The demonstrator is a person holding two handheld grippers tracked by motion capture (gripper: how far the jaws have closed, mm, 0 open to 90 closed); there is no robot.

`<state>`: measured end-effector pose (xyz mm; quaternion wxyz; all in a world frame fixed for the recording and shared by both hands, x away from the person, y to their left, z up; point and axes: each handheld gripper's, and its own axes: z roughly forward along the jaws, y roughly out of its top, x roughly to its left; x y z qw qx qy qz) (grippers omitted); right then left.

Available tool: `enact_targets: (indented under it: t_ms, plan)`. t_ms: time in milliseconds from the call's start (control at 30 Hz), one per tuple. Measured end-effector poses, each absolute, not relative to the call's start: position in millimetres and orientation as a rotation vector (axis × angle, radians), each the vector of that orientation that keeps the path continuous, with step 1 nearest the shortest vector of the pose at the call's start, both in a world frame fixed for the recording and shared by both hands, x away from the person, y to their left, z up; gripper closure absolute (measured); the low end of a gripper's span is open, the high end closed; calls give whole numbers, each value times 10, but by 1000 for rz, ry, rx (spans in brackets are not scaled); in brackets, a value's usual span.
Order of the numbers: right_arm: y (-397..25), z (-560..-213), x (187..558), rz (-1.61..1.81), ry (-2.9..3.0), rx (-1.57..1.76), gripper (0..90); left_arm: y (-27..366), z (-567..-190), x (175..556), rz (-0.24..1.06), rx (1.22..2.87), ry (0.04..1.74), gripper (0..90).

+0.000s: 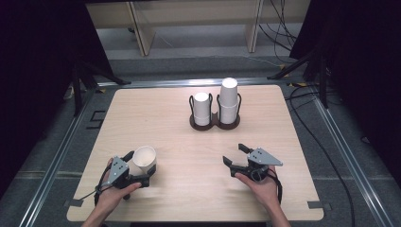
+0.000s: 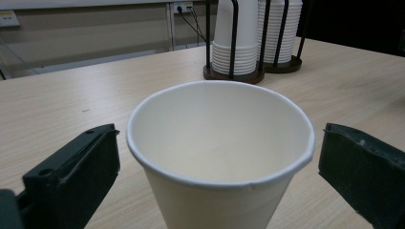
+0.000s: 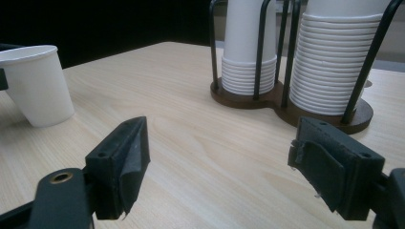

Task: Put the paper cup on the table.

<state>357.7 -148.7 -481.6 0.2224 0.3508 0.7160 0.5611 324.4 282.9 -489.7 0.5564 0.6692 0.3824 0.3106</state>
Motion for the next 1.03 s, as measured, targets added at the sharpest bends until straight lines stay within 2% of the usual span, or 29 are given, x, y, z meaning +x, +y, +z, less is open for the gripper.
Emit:
enact_targets:
  t_ms: [333, 1033]
  plan:
    - [-1518, -4814, 3595, 1577, 1944, 952, 205, 3019, -4890, 3111, 768, 1550, 933, 0]
    - [-1565, -4807, 3585, 1585, 1944, 983, 202, 2900, -4942, 3122, 747, 1574, 900, 0]
